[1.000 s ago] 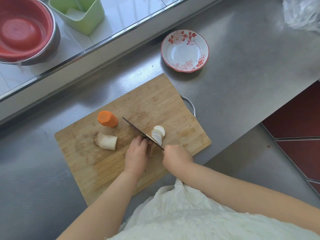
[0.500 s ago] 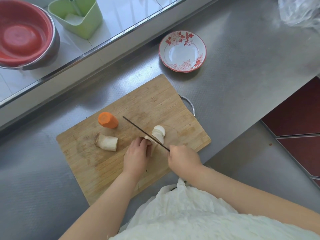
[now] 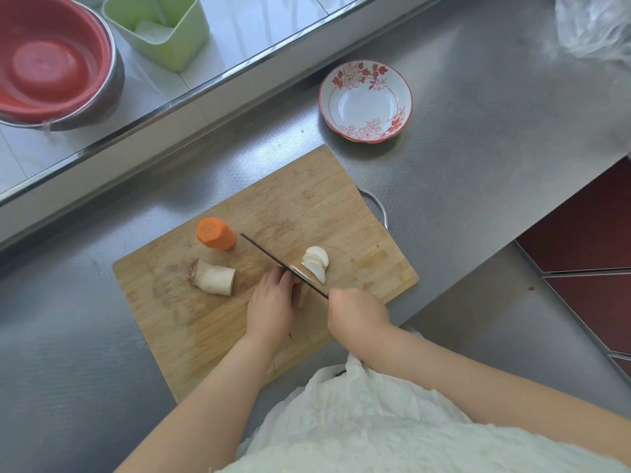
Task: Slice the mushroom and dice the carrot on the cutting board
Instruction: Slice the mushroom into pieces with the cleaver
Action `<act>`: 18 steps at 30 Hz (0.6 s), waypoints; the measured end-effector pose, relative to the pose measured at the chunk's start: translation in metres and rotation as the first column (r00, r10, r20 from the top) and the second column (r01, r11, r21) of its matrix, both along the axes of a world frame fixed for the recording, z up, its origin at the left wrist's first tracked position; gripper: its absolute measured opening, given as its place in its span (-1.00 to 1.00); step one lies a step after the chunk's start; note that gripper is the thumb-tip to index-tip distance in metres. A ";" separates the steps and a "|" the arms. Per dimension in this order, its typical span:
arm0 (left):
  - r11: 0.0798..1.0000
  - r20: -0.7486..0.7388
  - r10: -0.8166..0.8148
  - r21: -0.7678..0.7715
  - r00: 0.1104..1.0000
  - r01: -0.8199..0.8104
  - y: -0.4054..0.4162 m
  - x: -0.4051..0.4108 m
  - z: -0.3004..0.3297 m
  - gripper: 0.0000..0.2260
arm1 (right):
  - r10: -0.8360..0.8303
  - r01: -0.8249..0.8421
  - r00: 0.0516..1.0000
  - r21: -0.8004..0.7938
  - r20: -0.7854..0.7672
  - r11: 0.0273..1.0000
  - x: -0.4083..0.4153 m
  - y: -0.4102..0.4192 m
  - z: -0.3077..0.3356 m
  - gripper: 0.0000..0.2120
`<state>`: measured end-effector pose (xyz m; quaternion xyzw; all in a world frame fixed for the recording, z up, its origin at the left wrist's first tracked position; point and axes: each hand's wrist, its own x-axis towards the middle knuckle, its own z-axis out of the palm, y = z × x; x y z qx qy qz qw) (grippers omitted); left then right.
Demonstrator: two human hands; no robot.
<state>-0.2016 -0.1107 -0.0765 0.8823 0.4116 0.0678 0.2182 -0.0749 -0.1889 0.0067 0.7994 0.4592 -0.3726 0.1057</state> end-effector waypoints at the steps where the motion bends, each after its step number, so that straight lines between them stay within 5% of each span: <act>1: 1.000 0.002 0.001 -0.004 1.000 -0.001 0.000 0.000 0.000 -0.89 | -0.009 0.009 1.000 -0.006 -0.008 1.000 0.000 0.002 -0.001 -0.81; 12: 0.999 0.005 0.034 -0.036 0.999 -0.034 -0.003 -0.002 -0.005 -0.91 | -0.046 0.046 0.999 0.005 -0.021 0.999 0.002 0.006 -0.023 -0.79; 18: 1.000 0.062 0.018 0.001 0.998 -0.018 -0.007 -0.004 -0.003 -0.84 | -0.321 0.325 0.922 -0.014 -0.216 0.945 0.027 0.009 -0.022 -0.68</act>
